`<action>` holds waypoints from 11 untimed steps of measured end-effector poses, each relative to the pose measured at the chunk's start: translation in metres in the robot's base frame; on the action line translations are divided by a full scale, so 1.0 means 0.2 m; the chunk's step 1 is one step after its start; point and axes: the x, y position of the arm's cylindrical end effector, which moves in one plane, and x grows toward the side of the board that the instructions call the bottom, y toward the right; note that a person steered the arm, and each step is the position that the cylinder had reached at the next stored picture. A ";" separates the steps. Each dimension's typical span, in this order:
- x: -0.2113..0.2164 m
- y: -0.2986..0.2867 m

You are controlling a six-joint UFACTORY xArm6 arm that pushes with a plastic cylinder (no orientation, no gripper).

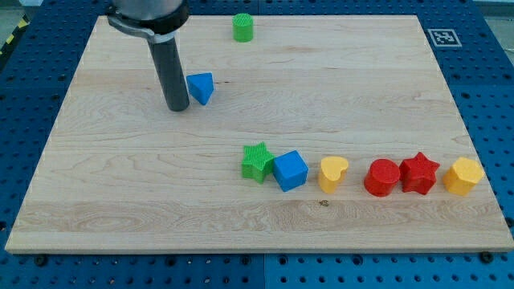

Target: Place the blue triangle below the green circle

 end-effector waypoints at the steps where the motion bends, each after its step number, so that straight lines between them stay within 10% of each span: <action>1: -0.05 0.13; 8: -0.64 0.44; 11: -0.05 0.43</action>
